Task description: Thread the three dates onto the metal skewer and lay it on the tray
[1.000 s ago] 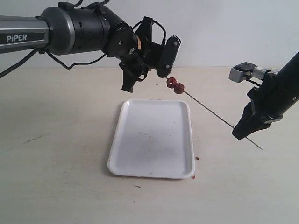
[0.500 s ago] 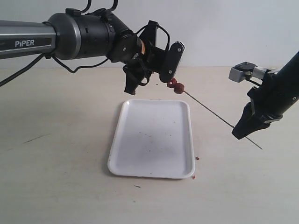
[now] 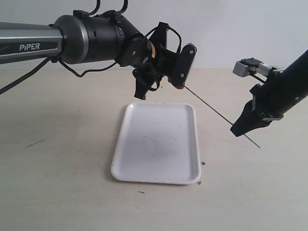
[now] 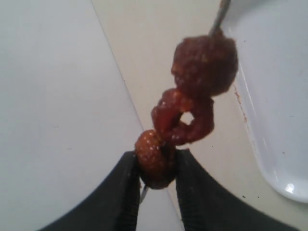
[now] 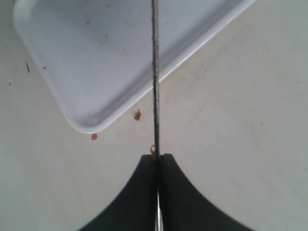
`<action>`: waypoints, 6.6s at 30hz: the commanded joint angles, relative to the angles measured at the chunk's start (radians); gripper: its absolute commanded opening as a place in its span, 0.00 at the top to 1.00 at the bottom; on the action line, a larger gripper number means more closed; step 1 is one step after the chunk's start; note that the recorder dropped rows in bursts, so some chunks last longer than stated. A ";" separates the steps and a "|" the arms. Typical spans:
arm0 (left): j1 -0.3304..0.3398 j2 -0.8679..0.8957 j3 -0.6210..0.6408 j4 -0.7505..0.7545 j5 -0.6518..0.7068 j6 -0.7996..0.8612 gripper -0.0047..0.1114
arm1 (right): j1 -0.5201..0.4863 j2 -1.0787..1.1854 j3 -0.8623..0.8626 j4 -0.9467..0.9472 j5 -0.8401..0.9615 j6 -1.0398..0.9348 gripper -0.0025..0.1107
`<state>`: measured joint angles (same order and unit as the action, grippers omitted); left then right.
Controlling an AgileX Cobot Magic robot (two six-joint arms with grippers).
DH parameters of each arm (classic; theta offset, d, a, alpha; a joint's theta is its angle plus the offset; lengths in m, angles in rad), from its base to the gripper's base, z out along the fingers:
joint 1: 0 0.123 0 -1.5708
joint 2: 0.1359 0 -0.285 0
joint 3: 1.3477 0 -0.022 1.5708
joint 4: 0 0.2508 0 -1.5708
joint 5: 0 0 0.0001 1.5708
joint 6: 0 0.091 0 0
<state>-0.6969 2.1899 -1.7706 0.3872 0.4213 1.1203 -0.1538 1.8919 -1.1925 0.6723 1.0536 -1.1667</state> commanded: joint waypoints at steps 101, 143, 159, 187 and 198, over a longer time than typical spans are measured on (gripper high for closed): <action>0.168 -0.874 0.754 0.093 -0.108 -1.543 0.96 | 0.480 0.063 0.313 0.937 -0.629 0.183 0.43; 0.240 -2.188 1.587 0.071 -0.135 -1.726 0.96 | 0.480 -1.544 0.665 0.611 -0.735 -0.111 0.98; 0.240 -2.188 1.587 0.071 -0.113 -1.726 0.96 | 0.015 -1.728 0.667 0.543 -0.736 0.058 0.98; 0.240 -2.188 1.587 0.073 -0.108 -1.726 0.96 | -0.067 -1.881 1.190 -0.663 -0.810 1.299 0.98; 0.240 -2.188 1.587 0.073 -0.108 -1.726 0.96 | -0.067 -1.888 1.192 -0.672 -0.801 1.299 0.98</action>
<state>-0.4593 0.0076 -0.1856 0.4631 0.3132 -0.6009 -0.2151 0.0090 -0.0044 0.0089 0.2581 0.1262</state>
